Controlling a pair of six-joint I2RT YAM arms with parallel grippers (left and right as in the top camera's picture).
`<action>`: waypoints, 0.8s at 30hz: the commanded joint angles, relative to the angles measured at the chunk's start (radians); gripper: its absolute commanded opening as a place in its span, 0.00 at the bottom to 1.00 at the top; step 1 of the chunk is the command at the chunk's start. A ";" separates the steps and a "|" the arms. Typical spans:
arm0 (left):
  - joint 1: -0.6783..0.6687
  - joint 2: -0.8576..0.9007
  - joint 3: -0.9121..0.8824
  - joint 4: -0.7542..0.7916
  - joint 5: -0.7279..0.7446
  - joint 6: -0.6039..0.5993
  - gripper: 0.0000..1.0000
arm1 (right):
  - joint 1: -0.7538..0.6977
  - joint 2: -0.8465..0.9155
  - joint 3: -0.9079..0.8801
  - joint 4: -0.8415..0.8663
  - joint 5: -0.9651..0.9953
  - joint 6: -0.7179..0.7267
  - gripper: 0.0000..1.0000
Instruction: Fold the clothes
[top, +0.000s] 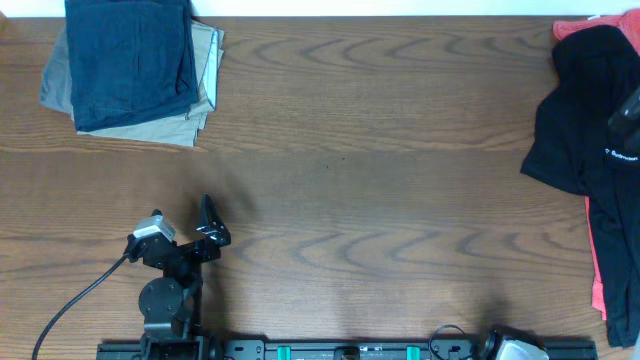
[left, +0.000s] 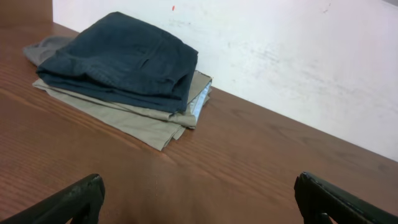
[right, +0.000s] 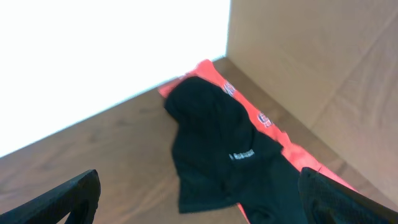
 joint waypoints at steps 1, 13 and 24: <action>0.005 -0.006 -0.030 -0.018 -0.027 0.010 0.98 | 0.073 -0.078 0.012 -0.001 0.003 0.010 0.98; 0.005 -0.006 -0.030 -0.018 -0.027 0.010 0.98 | 0.319 -0.328 0.010 -0.001 0.002 0.010 0.99; 0.005 -0.006 -0.030 -0.018 -0.027 0.010 0.98 | 0.367 -0.493 -0.180 -0.126 -0.068 0.006 0.99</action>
